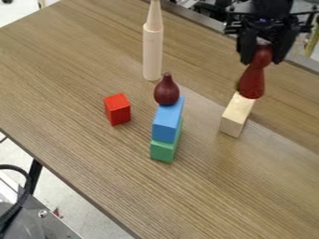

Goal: Put the spawn on the rectangular block

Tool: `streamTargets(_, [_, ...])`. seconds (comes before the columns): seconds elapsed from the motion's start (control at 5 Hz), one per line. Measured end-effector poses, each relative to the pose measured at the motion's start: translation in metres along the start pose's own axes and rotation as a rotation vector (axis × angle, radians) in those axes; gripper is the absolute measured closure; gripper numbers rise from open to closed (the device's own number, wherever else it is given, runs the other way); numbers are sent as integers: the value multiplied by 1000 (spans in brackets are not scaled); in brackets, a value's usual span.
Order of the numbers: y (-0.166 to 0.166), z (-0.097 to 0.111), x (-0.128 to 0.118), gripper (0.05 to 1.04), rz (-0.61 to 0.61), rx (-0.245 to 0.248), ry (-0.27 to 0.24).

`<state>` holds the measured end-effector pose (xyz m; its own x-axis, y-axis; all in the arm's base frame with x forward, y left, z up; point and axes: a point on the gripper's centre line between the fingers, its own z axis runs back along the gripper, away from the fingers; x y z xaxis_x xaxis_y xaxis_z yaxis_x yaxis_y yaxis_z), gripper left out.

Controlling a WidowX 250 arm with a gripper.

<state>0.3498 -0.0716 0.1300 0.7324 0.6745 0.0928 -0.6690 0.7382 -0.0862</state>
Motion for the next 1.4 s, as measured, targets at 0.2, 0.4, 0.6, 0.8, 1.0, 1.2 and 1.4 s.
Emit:
streamTargets(0.2, [-1,-3,2,516,-5,-16,5])
streamTargets(0.4, [-2,-14,2,516,-14,-4,22])
streamTargets(0.6, [-1,-25,-2,516,-20,2,36])
streamTargets(0.8, [0,-31,-3,516,-31,3,38])
streamTargets(1.0, [3,-37,-3,516,-45,15,31])
streamTargets(1.2, [4,-37,-4,516,-63,23,16])
streamTargets(1.4, [5,-37,-4,516,-64,27,13])
